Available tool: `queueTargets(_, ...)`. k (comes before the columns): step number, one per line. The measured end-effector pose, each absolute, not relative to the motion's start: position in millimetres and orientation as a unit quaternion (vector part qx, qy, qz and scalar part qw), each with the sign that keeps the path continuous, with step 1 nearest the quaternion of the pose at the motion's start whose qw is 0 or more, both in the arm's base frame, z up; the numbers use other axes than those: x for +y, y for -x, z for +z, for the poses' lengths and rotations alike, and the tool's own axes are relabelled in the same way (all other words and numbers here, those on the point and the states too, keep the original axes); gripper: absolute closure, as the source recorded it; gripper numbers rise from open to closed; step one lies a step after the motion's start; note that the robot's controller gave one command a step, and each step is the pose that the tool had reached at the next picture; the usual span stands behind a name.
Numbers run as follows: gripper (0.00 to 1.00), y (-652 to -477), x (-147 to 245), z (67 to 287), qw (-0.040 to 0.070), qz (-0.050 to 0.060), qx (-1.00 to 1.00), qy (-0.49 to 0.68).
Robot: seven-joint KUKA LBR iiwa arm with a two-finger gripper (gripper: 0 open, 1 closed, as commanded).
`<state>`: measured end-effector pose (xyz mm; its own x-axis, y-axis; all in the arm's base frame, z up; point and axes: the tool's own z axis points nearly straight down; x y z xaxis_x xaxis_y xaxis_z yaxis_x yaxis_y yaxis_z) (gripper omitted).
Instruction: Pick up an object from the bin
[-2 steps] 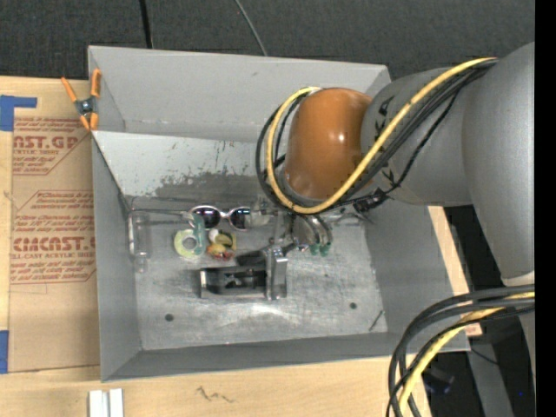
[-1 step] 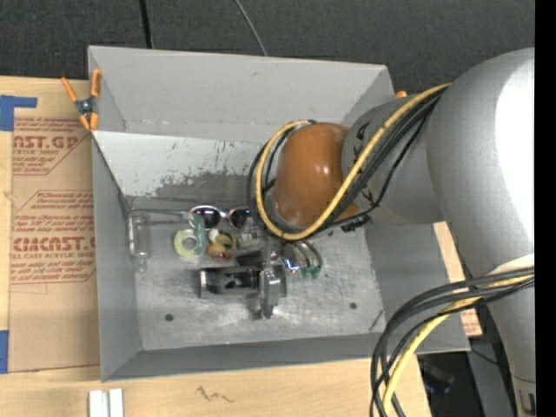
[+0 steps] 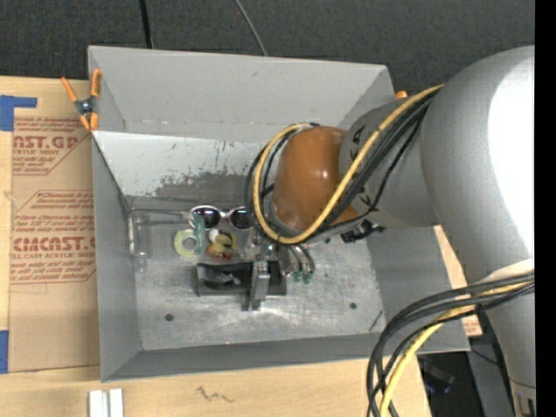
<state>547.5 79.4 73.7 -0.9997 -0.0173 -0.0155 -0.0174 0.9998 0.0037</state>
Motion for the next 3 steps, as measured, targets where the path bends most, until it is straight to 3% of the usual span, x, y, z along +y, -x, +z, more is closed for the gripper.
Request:
queueTargets(2,1.00,-545.8,79.3,77.7,0.004,0.001,1.000,0.009)
queueTargets(3,1.00,-541.5,78.7,95.6,-0.005,0.000,1.000,0.009)
